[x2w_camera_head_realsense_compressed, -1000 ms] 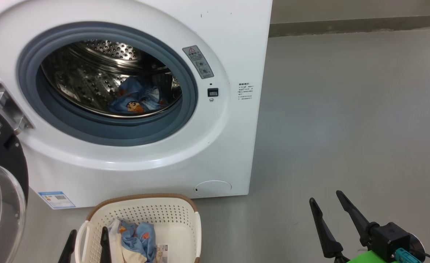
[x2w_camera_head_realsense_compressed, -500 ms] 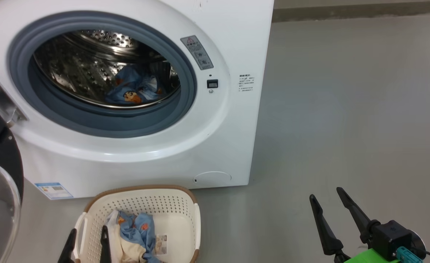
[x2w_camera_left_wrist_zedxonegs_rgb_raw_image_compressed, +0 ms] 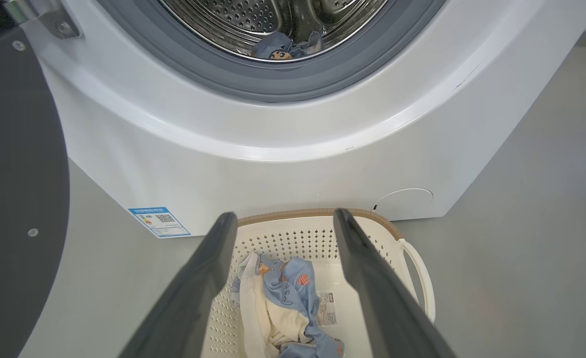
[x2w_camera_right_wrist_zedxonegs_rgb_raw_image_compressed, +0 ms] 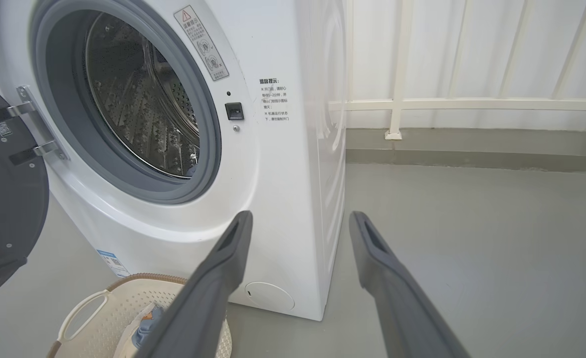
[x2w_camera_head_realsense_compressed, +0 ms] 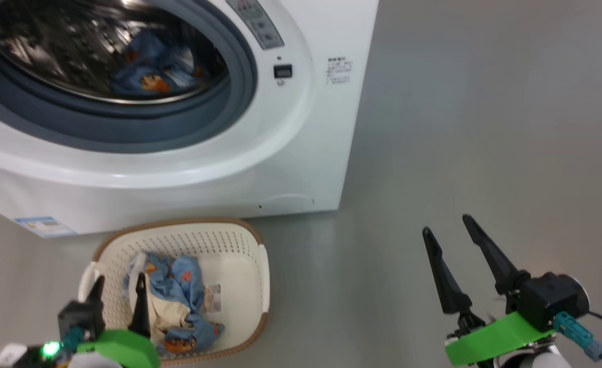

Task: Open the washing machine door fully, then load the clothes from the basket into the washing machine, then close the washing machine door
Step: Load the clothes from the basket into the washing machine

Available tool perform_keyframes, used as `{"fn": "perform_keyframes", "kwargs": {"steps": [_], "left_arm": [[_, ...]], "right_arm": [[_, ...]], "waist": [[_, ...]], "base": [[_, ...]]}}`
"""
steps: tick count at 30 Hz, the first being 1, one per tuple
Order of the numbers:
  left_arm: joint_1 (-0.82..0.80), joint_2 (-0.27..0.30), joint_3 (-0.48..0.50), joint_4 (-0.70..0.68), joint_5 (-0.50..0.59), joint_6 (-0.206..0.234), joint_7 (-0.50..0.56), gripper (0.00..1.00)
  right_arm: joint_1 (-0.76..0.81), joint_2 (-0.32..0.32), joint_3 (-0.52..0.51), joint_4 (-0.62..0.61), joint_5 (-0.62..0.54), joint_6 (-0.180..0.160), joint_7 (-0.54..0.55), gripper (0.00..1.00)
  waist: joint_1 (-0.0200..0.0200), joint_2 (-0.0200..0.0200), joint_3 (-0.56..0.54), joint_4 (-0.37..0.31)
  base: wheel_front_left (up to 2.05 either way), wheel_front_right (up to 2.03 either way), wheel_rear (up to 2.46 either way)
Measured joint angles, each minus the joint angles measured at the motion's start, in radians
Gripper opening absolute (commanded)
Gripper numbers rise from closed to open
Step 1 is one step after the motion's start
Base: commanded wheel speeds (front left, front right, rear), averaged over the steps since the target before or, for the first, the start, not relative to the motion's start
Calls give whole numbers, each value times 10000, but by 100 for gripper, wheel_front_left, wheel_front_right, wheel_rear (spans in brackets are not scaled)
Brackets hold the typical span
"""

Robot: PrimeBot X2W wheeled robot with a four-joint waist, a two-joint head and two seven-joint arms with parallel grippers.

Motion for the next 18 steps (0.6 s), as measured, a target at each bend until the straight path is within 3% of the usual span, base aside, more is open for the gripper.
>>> {"fn": "perform_keyframes", "kwargs": {"steps": [8,18], "left_arm": [[-2307,132,-161,2535,184,-441,-25,100],[-4624,744,-288,5281,441,-825,324,100]], "right_arm": [[-1248,-25,583,134,303,0,-502,100],[-2755,-67,1231,635,698,0,-848,100]], "waist": [[0,0,1509,-411],[0,0,3462,-1141]], "base": [[0,0,0],[0,0,0]]}}
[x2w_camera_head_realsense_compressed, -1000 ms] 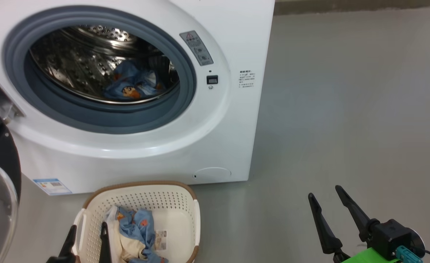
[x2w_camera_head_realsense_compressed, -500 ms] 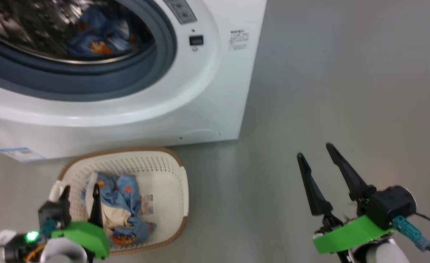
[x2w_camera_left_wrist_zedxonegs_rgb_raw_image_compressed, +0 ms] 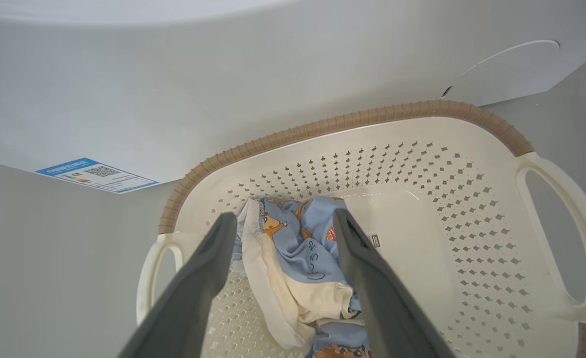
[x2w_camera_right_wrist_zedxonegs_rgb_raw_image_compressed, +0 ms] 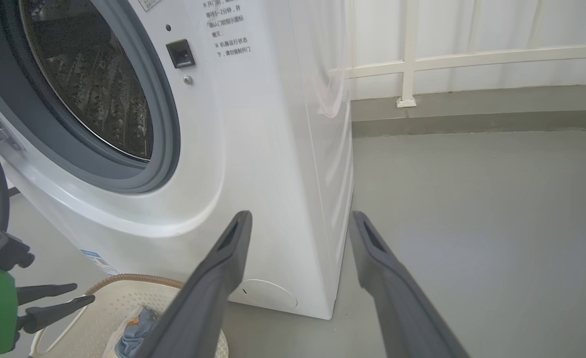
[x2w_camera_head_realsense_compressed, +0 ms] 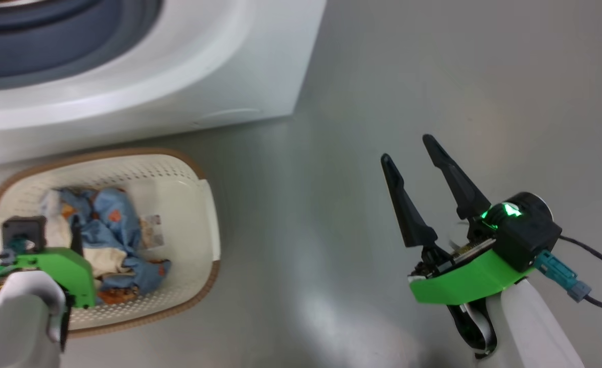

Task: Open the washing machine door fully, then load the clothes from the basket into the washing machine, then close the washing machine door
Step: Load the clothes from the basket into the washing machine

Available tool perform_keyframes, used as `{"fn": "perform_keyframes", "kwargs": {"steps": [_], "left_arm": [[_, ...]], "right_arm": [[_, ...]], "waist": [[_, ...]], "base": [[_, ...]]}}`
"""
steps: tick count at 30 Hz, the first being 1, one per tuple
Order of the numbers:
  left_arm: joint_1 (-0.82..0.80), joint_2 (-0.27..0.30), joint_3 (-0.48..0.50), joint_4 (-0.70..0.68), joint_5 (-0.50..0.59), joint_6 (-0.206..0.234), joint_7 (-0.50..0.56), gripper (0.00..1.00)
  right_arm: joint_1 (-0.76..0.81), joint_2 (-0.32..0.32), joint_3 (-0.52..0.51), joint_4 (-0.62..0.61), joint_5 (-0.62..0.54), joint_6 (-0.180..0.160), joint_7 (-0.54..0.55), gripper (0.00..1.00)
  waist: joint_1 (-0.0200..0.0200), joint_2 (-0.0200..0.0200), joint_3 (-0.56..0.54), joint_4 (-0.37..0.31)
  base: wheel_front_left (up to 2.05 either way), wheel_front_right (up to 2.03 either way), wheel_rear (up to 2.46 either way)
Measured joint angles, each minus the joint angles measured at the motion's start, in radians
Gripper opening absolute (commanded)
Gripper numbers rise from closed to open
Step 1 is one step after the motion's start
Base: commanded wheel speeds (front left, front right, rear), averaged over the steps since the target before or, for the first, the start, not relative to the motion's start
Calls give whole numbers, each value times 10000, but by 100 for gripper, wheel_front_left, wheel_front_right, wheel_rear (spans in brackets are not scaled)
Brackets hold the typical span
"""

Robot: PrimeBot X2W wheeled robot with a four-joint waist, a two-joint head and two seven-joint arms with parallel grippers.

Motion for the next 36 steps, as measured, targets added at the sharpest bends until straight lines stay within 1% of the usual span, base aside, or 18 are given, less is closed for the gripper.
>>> {"fn": "perform_keyframes", "kwargs": {"steps": [3,7,8,12,17,21,24,26,29,30,31,32,33,36], "left_arm": [[-383,257,-8,665,50,-140,86,100],[-883,430,-58,1381,67,-324,207,100],[-1107,500,-56,1684,65,-366,265,100],[-1481,709,-77,2217,65,-485,428,100],[-1827,972,29,2773,-17,-485,539,100],[-2068,1011,282,3058,-372,-476,545,100],[-2230,1060,320,3216,-433,-466,571,100],[-2266,1064,322,3310,-454,-422,617,100],[-2351,1068,345,3434,-502,-245,711,100],[-2383,1070,349,3459,-516,-221,750,83],[-2383,1070,349,3459,-516,-221,750,47],[-2410,1072,351,3480,-516,-219,748,26],[-2412,1074,366,3498,-537,-198,748,0],[-2412,1072,426,3568,-640,-105,752,0]], "right_arm": [[-300,-2,121,54,282,0,-2,100],[-544,-8,201,-67,545,0,-46,100],[-595,-8,293,-119,602,0,-46,100],[-767,-4,366,-261,905,0,-46,100],[-946,0,407,-372,1070,0,-46,100],[-947,4,405,-420,1154,0,-46,100],[-956,12,414,-481,1154,0,-46,100],[-975,17,422,-499,1154,0,-46,100],[-1059,19,430,-518,1154,0,-46,100],[-1123,21,441,-529,1154,0,-46,100],[-1123,21,441,-529,1154,0,-46,100],[-1167,21,454,-545,1154,0,-46,100],[-1175,23,464,-558,1154,0,-46,100],[-1175,23,468,-560,1154,0,-46,100]], "waist": [[0,0,463,-315],[0,0,1011,-755],[0,0,1275,-954],[0,0,1806,-1323],[1,0,2413,-1728],[0,0,2833,-1971],[0,0,3091,-2098],[1,0,3225,-2162],[0,0,3376,-2223],[0,0,3412,-2237],[0,0,3412,-2237],[0,0,3442,-2251],[0,0,3464,-2262],[0,0,3493,-2266]], "base": [[0,0,0],[0,0,0],[0,0,0],[0,0,0],[0,0,0],[0,0,0],[0,0,0],[0,0,0],[0,0,0],[0,0,0],[0,0,0],[0,0,0],[0,0,0],[0,0,0]]}}
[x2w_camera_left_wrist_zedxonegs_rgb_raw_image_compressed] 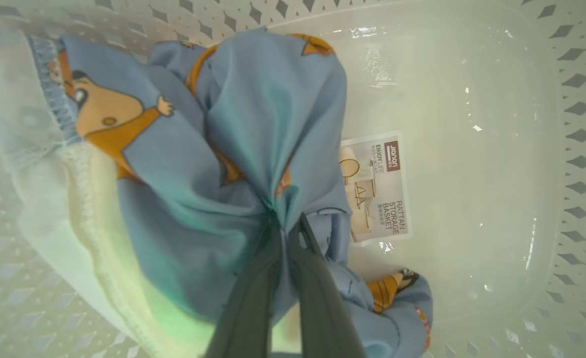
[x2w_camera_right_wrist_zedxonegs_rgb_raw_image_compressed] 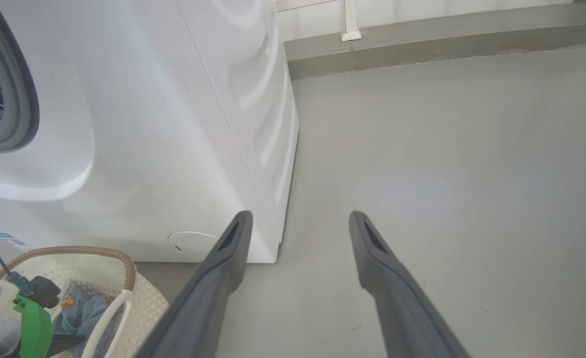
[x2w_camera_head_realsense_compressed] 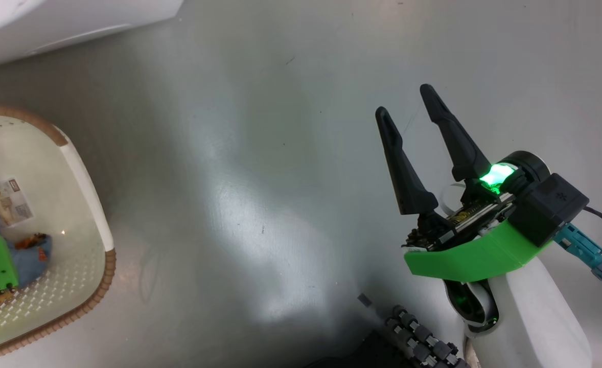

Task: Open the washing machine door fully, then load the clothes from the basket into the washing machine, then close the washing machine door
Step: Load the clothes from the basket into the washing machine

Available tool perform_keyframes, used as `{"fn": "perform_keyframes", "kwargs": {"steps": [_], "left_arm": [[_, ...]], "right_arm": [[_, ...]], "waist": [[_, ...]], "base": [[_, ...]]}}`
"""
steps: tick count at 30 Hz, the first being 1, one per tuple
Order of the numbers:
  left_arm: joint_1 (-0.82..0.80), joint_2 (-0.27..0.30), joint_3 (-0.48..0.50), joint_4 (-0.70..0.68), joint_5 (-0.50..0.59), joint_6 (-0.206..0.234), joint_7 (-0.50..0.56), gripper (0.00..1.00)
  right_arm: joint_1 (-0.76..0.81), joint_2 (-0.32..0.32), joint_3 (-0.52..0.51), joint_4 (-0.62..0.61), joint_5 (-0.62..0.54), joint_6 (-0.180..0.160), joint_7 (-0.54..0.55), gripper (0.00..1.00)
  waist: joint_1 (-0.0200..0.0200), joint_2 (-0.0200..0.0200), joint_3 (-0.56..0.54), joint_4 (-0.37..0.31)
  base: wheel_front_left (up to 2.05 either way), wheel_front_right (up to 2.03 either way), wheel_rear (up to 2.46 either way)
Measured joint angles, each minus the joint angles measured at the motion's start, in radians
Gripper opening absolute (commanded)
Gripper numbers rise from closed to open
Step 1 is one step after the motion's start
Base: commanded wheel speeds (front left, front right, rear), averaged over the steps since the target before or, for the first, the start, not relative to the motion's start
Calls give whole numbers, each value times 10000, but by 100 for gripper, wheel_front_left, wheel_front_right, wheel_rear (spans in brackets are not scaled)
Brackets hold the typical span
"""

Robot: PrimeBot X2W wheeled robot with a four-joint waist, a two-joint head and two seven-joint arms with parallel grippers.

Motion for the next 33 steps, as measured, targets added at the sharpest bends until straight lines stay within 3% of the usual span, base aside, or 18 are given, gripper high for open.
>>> {"fn": "perform_keyframes", "kwargs": {"steps": [10,23,28,33], "left_arm": [[1,-125,334,100,-552,196,-280,0],[59,-861,397,19,-750,259,-1582,0],[290,-1214,391,-487,-767,328,-1751,0],[919,-1536,506,-1983,-675,426,-1753,0]], "right_arm": [[0,0,-58,13,-25,0,0,100],[15,-4,-357,217,-715,0,-2,100],[138,-13,-575,314,-1030,0,-2,100],[524,-23,-809,435,-1406,0,-2,100]], "waist": [[0,0,-102,196],[0,0,-804,997],[0,0,-1277,1412],[0,0,-1863,1851]], "base": [[0,0,0],[0,0,0],[0,0,0],[0,0,0]]}}
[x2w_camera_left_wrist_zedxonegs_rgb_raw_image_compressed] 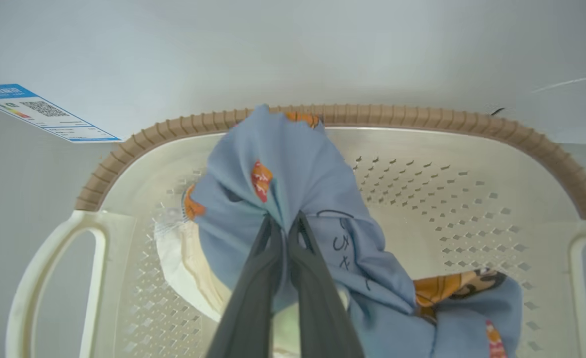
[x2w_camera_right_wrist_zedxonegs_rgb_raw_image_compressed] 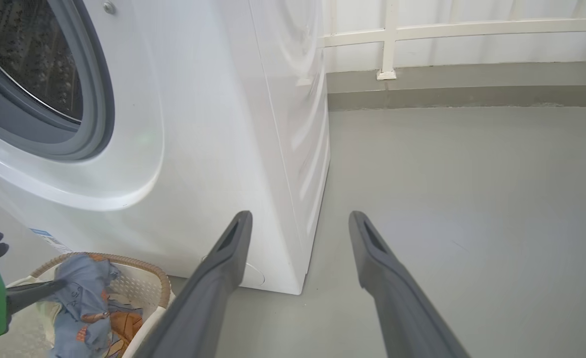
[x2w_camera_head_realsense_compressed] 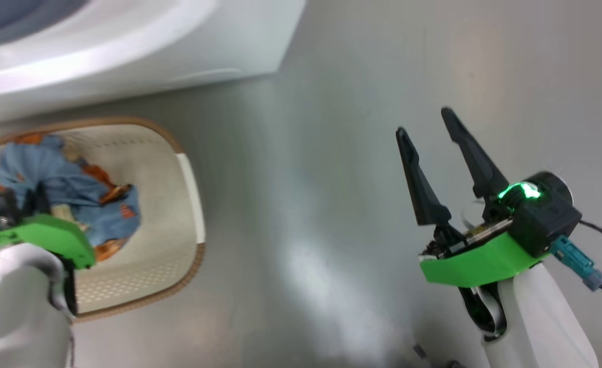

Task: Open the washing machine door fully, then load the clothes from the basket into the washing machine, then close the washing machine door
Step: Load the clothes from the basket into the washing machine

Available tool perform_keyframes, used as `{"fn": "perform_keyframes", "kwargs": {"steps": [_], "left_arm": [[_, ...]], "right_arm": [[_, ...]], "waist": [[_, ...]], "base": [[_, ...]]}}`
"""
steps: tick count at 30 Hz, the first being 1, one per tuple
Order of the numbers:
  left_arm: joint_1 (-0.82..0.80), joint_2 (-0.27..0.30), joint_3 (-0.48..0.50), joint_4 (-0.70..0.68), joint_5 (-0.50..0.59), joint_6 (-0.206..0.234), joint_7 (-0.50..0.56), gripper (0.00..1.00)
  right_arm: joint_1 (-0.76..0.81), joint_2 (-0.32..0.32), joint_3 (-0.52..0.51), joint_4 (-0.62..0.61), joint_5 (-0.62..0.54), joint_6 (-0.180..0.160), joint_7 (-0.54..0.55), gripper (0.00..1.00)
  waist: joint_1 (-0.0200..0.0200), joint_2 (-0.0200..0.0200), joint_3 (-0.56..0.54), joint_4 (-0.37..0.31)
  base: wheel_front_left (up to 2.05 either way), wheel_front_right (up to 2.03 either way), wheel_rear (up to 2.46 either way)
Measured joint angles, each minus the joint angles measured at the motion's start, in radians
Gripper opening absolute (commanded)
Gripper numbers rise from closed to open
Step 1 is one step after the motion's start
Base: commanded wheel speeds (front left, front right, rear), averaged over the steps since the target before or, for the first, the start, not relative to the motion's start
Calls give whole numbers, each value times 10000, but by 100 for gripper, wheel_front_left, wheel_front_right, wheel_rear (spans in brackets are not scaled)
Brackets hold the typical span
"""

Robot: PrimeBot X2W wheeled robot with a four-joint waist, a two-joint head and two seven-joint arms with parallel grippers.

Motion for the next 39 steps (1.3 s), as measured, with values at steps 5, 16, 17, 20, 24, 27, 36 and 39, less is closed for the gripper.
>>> {"fn": "perform_keyframes", "kwargs": {"steps": [5,16,17,20,24,27,36,39], "left_arm": [[972,-393,174,-1430,449,136,0,0],[3037,-1078,656,-4401,1348,236,0,0],[3228,-1104,671,-4633,1471,209,0,0],[3763,-1181,727,-5160,1670,59,0,0],[4457,-1202,765,-5910,1954,-102,0,0],[4918,-1200,711,-6424,2203,-174,0,0],[6476,-1011,318,-7591,2525,-280,25,0],[6784,-984,245,-7912,2525,-272,169,0]], "right_arm": [[386,-2,-259,205,-136,0,0,100],[1314,-8,-644,539,-391,0,163,100],[1415,-10,-663,558,-405,0,167,100],[1684,-8,-715,640,-405,0,255,100],[2125,-4,-773,729,-401,0,336,100],[2466,0,-817,757,-351,0,389,100],[3402,31,-899,610,-251,0,600,100],[3721,35,-984,441,-251,0,698,100]], "waist": [[1,0,-695,413],[0,0,-2410,1293],[0,0,-2571,1363],[0,0,-3063,1552],[0,0,-3739,1754],[0,0,-4241,1864],[0,0,-5773,1916],[0,0,-6148,1869]], "base": [[0,0,0],[0,0,0],[0,0,0],[0,0,0],[0,0,0],[0,0,0],[0,0,0],[0,0,0]]}}
